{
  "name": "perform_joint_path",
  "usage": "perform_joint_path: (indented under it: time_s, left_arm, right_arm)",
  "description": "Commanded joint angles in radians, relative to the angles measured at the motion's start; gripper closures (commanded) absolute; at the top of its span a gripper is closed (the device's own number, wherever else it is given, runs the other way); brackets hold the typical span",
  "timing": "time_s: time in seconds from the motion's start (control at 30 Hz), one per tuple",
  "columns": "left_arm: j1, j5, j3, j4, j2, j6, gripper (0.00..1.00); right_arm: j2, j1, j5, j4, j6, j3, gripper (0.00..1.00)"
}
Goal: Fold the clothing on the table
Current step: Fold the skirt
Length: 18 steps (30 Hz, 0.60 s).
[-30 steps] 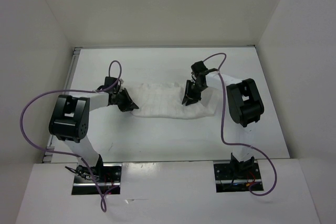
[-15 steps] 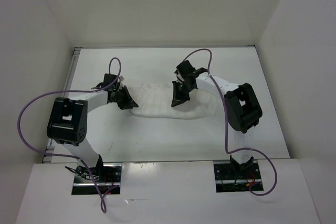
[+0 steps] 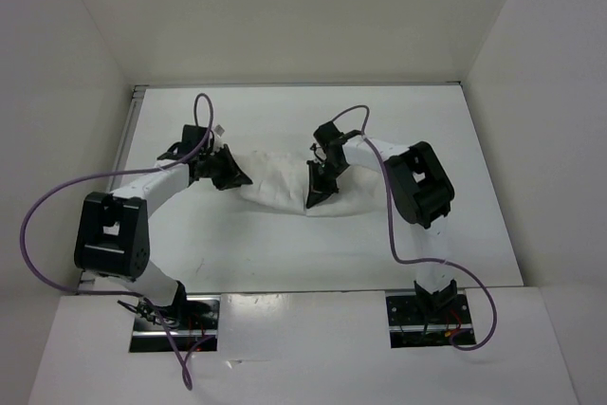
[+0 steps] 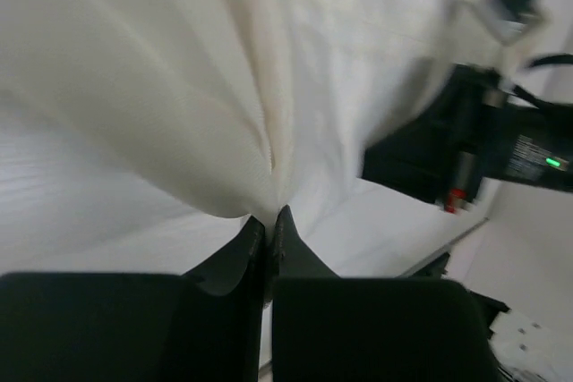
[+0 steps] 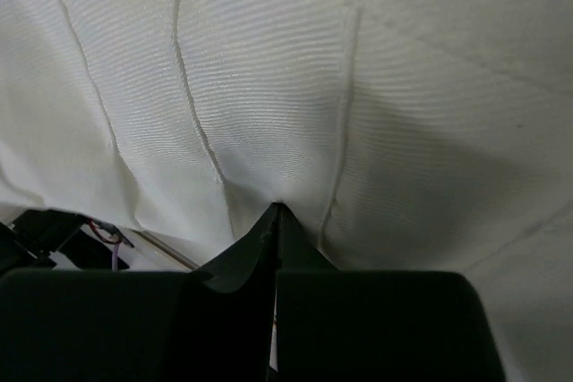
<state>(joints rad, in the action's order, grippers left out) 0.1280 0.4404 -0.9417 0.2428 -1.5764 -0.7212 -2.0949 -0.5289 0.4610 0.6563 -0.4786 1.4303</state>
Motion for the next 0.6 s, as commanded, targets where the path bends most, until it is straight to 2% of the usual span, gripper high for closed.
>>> perform_joint_path:
  time_s: [0.0, 0.2, 0.37, 0.4, 0.43, 0.57]
  left_arm:
    - [0.045, 0.101, -0.100, -0.022, 0.124, -0.061, 1.00]
    - [0.150, 0.190, -0.152, -0.131, 0.109, -0.148, 1.00]
    - [0.163, 0.208, -0.161, -0.131, 0.061, -0.136, 1.00]
    - [0.163, 0.193, -0.161, -0.131, 0.061, -0.120, 1.00]
    - [0.163, 0.173, -0.161, -0.114, 0.052, -0.110, 1.00]
    - [0.163, 0.161, -0.172, -0.086, 0.041, -0.076, 1.00]
  right_arm:
    - [-0.071, -0.008, 0.014, -0.012, 0.006, 0.068, 1.00]
    - [-0.128, -0.017, 0.143, -0.035, -0.005, 0.174, 1.00]
    - [-0.107, -0.008, 0.180, -0.055, -0.005, 0.208, 0.98]
    - [-0.081, 0.009, 0.180, -0.055, -0.005, 0.190, 0.94]
    - [-0.013, 0.030, 0.171, -0.055, -0.005, 0.165, 0.83]
    - [0.171, 0.114, 0.117, -0.018, -0.005, 0.095, 0.65]
